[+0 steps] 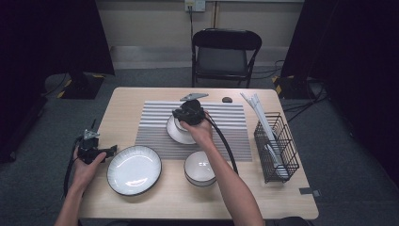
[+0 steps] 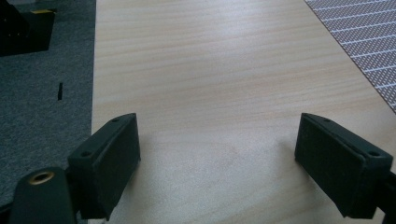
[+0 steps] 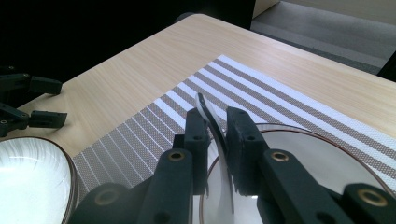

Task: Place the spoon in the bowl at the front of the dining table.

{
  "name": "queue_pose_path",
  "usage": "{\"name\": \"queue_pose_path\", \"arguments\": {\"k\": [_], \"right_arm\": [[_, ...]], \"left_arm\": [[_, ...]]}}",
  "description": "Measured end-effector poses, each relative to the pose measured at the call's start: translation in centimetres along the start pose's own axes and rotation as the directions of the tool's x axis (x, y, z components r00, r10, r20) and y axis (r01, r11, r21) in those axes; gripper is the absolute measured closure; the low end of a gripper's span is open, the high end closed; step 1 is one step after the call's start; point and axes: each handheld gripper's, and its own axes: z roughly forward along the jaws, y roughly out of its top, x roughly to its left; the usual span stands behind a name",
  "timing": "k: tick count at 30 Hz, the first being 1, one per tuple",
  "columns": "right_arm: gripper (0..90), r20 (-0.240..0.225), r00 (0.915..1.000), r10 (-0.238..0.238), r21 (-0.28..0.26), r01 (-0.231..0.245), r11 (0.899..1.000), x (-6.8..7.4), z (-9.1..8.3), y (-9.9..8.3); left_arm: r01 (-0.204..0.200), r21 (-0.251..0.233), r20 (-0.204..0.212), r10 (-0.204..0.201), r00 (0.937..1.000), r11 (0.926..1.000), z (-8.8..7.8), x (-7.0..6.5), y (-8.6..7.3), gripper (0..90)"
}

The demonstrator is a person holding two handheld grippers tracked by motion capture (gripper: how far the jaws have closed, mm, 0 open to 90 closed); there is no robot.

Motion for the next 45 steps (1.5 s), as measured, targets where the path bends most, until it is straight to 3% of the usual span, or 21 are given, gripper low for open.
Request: {"name": "queue_pose_path", "arguments": {"k": [15, 28, 42, 45], "right_arm": [[79.2, -0.021, 0.9998, 0.006, 0.048, -0.005, 0.999, 0.4, 1.6, -0.2], [78.6, -0.007, 0.9997, -0.025, 0.105, 0.026, 0.994, 1.0, 3.3, -0.3], [73.7, -0.003, 0.9998, 0.019, 0.131, -0.019, 0.991, 0.6, 3.8, -0.6], [73.7, -0.001, 0.9999, 0.01, 0.133, -0.01, 0.991, 0.7, 3.8, -0.6]], "left_arm": [[0.0, 0.0, -0.001, 0.0, 1.0, 1.0, 0.0, 0.0, 0.0, 13.8], [0.001, -0.001, 0.0, -0.001, 1.0, 1.0, 0.0, 0.0, 0.0, 13.9], [0.001, -0.002, -0.001, -0.001, 1.0, 1.0, 0.0, 0.0, 0.0, 13.9], [0.0, 0.0, 0.0, 0.0, 1.0, 1.0, 0.0, 0.0, 0.0, 13.9]]}}
